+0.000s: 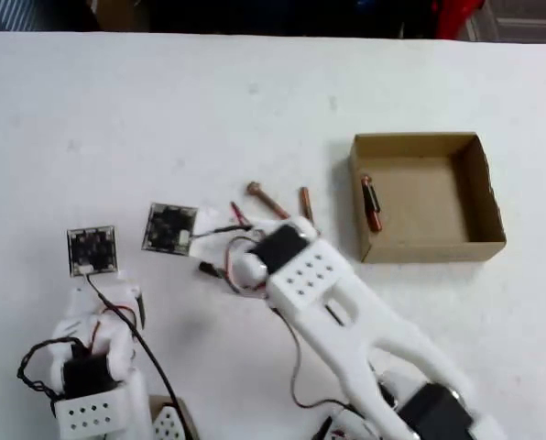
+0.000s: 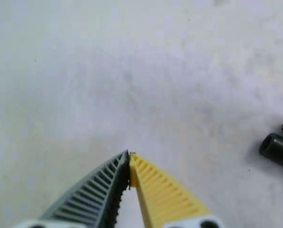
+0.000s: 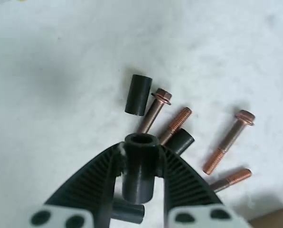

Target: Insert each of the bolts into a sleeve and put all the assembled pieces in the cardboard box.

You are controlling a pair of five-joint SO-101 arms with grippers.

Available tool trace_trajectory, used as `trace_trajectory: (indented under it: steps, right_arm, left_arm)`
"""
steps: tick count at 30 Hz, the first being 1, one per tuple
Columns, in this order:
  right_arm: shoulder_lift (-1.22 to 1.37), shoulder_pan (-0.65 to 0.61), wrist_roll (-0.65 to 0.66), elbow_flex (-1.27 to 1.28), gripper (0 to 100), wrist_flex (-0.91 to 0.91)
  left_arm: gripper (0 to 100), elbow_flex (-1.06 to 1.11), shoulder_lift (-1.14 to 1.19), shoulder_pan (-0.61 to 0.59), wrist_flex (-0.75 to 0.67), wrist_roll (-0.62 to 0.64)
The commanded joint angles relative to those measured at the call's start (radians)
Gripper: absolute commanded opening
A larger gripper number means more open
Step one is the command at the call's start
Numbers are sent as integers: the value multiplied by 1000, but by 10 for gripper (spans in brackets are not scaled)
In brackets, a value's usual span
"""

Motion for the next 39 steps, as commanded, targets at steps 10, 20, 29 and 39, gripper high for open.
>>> trace_trajectory:
  steps: [10,20,29,39]
  right_arm:
    - [-501,157,-242,84,16,38]
    - [-889,231,-244,327,16,35]
    - [-1148,318,-348,598,16,-159]
    - [-1283,369,-446,752,16,-265]
  left_arm:
    - [23,-14,-8,2,-31,0]
    - [23,-21,-8,68,-29,-3]
    - [22,-203,-7,67,150,-5]
    - [22,-411,-5,65,236,-112]
